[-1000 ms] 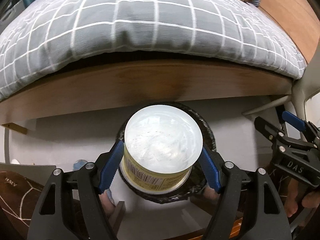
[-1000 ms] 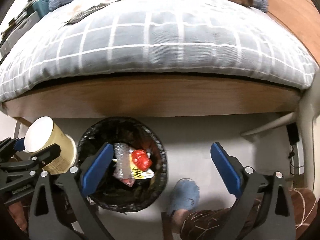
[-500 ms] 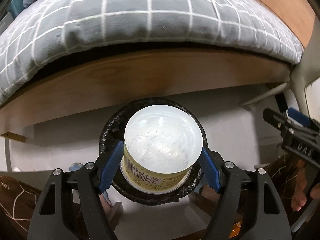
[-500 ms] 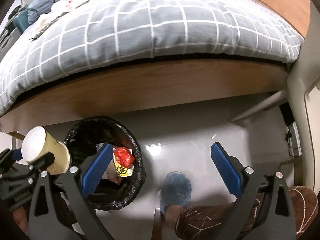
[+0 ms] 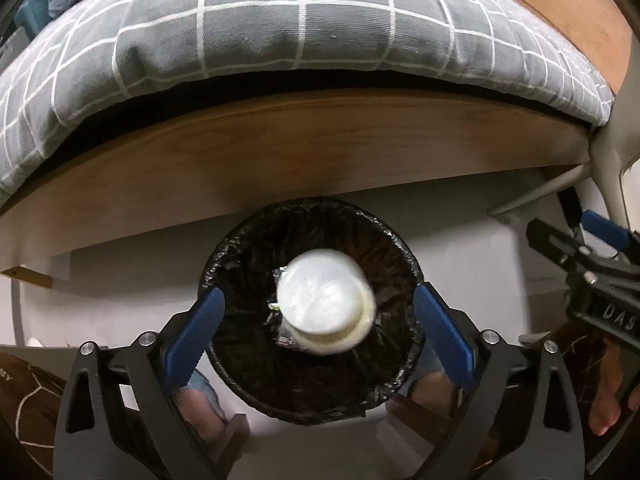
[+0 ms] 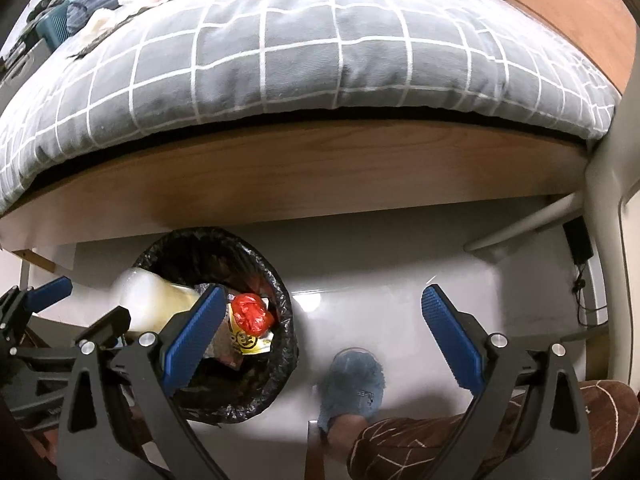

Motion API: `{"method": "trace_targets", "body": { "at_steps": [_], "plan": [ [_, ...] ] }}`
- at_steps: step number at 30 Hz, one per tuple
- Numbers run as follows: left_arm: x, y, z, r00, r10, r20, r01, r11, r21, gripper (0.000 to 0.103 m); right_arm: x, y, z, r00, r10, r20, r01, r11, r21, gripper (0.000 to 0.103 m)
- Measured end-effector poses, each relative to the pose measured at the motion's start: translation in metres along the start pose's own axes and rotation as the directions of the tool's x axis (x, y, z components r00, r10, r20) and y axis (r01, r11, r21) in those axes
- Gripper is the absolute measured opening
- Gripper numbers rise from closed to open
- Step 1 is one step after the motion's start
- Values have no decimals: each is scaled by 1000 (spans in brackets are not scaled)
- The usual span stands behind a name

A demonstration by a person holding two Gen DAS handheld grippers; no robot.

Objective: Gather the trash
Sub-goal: 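Open the left tool to drop the yellow yogurt cup into the bin, then move both open tools up toward the black packet on the bed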

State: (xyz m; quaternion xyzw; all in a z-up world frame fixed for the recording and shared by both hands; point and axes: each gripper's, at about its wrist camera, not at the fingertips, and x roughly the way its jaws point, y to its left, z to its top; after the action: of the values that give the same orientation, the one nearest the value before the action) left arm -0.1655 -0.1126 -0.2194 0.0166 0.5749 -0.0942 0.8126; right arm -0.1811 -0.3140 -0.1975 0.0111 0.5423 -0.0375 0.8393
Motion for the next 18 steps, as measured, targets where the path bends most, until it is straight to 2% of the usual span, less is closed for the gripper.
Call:
{"method": "trace_targets", "body": {
  "at_steps": [12,18],
  "plan": [
    [-4,13,1,999,42,20,-42,999,15,97,2,8,4,1000,23,2,-23,1000,1,94],
    [-12,27,0,997,69,28,-69,998,-7,97,-2,19,9,999,39,11,-39,999,-8,94]
  ]
}}
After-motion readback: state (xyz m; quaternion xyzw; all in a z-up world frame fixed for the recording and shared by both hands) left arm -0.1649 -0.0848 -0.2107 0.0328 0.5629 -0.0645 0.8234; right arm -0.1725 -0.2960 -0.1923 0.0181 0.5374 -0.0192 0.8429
